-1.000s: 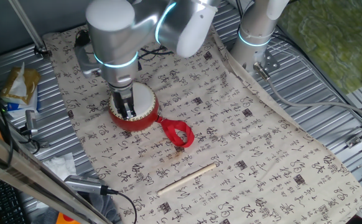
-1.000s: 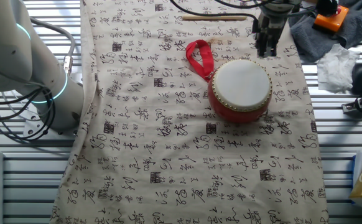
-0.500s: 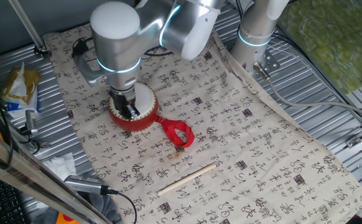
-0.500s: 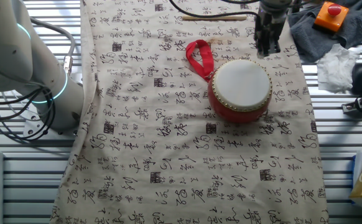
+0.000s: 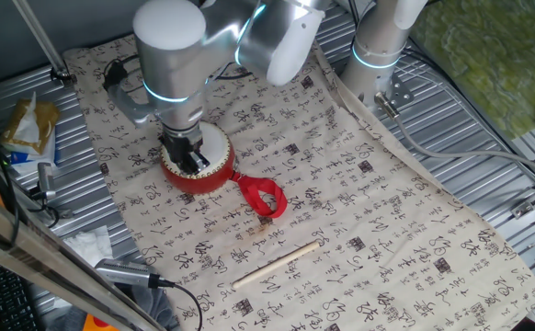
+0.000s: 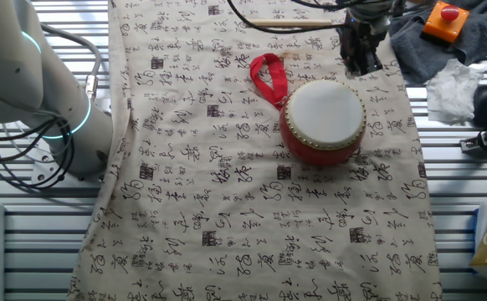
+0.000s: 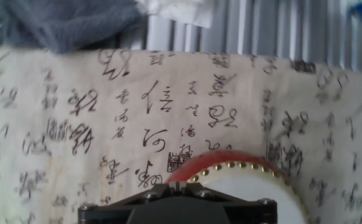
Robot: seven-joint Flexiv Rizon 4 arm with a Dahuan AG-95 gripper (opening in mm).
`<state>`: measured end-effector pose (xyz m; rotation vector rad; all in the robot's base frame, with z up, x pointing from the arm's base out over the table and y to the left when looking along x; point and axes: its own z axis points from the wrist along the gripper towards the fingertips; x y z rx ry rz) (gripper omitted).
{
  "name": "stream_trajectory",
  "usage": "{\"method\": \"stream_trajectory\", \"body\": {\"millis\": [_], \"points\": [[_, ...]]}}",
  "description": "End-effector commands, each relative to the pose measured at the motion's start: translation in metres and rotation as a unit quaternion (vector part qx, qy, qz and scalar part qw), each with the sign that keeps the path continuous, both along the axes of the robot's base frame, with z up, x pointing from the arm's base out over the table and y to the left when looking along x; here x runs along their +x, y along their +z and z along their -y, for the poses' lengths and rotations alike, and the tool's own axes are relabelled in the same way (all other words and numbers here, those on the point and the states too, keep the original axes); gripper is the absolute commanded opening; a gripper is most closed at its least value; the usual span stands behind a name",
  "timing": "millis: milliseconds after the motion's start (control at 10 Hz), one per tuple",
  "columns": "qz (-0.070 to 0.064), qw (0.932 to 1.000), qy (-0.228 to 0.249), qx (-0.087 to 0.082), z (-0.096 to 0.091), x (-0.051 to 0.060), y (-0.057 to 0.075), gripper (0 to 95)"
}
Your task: Play the drum
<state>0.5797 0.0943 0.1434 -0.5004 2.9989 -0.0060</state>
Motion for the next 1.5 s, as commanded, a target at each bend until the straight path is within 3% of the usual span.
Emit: {"method": "stream_trajectory", "body": {"millis": [100, 300, 500, 700, 900, 1200, 1500], "points": [[-0.002, 0.9991, -0.021, 0.038, -0.017, -0.006, -0.013, 0.0], [0.001, 0.9971, -0.054, 0.053, -0.053, -0.019, -0.026, 0.0], [-0.002, 0.9946, -0.091, 0.051, -0.092, -0.025, -0.029, 0.0], [-0.002, 0.9900, -0.134, 0.045, -0.141, -0.039, -0.036, 0.0], [-0.002, 0.9865, -0.159, 0.038, -0.169, -0.047, -0.041, 0.0], [0.000, 0.9832, -0.178, 0.040, -0.194, -0.057, -0.047, 0.0], [0.001, 0.9850, -0.168, 0.040, -0.194, -0.057, -0.048, 0.0]]}}
